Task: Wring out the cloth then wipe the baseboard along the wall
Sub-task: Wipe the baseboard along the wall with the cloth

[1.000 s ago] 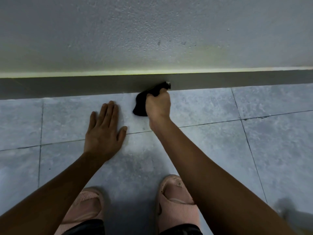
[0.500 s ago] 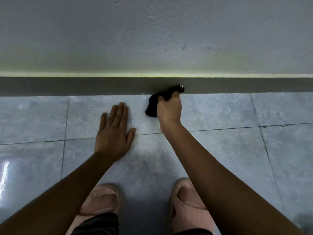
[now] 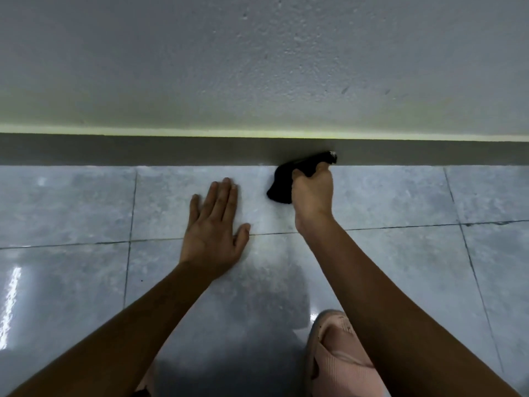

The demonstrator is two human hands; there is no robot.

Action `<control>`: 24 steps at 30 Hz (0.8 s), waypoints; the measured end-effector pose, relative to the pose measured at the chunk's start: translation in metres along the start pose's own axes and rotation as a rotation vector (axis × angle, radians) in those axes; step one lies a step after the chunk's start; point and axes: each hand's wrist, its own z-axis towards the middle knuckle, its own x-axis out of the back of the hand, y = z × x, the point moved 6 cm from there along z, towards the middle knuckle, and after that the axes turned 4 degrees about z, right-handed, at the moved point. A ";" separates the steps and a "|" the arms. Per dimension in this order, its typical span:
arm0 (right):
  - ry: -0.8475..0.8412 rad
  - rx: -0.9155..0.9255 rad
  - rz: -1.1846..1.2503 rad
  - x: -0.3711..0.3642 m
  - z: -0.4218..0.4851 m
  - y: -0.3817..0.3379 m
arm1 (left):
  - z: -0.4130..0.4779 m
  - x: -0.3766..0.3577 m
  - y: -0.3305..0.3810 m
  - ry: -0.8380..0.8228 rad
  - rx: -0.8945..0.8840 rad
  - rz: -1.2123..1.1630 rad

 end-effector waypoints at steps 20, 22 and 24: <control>-0.005 0.008 0.006 -0.065 -0.038 0.009 | -0.021 0.000 -0.069 0.017 0.179 0.016; -0.103 0.004 0.002 -0.078 -0.046 0.010 | -0.020 0.001 -0.066 0.023 0.181 0.020; -0.129 -0.011 0.078 -0.085 -0.052 0.006 | -0.021 0.001 -0.066 0.024 0.182 0.028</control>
